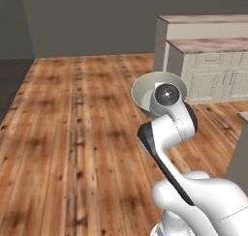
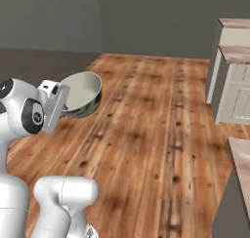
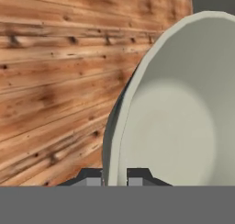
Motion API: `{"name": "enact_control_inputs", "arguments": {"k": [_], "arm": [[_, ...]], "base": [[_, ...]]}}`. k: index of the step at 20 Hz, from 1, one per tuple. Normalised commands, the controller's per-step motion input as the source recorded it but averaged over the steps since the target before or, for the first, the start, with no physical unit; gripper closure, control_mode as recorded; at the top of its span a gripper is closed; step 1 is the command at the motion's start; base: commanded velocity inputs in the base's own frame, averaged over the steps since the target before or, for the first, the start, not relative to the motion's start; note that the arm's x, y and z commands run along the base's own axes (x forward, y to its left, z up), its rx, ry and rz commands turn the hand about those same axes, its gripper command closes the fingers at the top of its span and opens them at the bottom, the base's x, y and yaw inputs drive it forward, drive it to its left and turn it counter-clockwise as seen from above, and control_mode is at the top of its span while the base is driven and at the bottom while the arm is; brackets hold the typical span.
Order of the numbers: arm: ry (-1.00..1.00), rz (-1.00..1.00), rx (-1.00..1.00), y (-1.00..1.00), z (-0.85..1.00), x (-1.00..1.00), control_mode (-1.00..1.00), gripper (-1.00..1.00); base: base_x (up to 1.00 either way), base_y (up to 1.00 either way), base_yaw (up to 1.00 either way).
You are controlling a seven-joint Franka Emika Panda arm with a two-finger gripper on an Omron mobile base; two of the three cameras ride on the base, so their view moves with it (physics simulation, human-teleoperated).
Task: Move the bowls from the cabinet to the plates on the dining table.
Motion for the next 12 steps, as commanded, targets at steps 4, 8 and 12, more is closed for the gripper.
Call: {"name": "enact_control_inputs", "arguments": {"k": [4, 8, 12], "arm": [[0.00, 0.00, 0.00, 0.00, 0.00, 0.00, 1.00, 1.00], [0.00, 0.00, 0.00, 0.00, 0.00, 0.00, 1.00, 1.00], [0.00, 0.00, 0.00, 0.00, 0.00, 0.00, 1.00, 1.00]], "base": [[1.00, 0.44, -0.17], [1.00, 0.48, -0.17], [1.00, 0.48, -0.16]]}}
